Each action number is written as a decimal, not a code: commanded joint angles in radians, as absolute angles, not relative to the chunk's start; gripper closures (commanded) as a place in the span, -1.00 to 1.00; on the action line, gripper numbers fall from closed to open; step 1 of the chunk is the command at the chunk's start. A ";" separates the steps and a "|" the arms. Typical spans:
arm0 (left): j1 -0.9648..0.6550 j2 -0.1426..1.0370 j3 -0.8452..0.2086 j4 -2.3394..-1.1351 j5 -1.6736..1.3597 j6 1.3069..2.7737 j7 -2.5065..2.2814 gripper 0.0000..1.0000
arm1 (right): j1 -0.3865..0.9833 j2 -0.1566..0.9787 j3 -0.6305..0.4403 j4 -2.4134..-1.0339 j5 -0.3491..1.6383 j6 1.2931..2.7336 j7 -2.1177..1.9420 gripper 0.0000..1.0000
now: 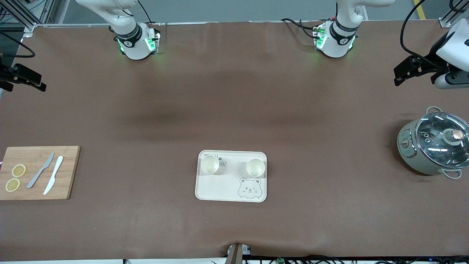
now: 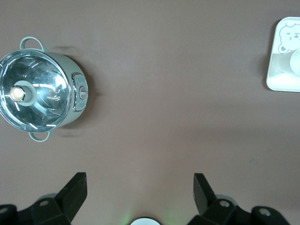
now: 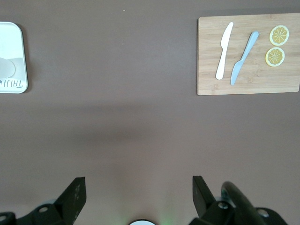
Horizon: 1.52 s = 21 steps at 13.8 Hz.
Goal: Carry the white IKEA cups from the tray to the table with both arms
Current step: 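Move the left gripper from the pot toward the white tray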
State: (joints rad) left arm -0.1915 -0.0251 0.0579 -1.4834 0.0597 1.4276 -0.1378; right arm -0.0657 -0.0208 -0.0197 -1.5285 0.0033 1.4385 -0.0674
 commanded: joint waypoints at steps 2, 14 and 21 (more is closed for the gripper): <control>-0.186 -0.029 0.054 -1.468 0.061 1.411 -0.120 -1.00 | -0.075 -0.009 -0.014 -1.503 0.011 1.430 -0.071 -1.00; -0.241 0.215 0.034 -1.440 0.048 1.567 -0.166 -1.00 | -0.075 -0.006 -0.014 -1.503 0.011 1.430 -0.075 -1.00; -0.318 0.354 0.028 -1.436 -0.049 1.742 -0.345 -1.00 | -0.075 0.002 -0.014 -1.503 0.011 1.430 -0.074 -1.00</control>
State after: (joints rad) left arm -0.3216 0.3269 0.0278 -1.4671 0.0019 1.7255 -0.2621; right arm -0.0658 -0.0120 -0.0200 -1.5283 0.0033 1.4385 -0.0674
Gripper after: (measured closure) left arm 0.000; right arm 0.000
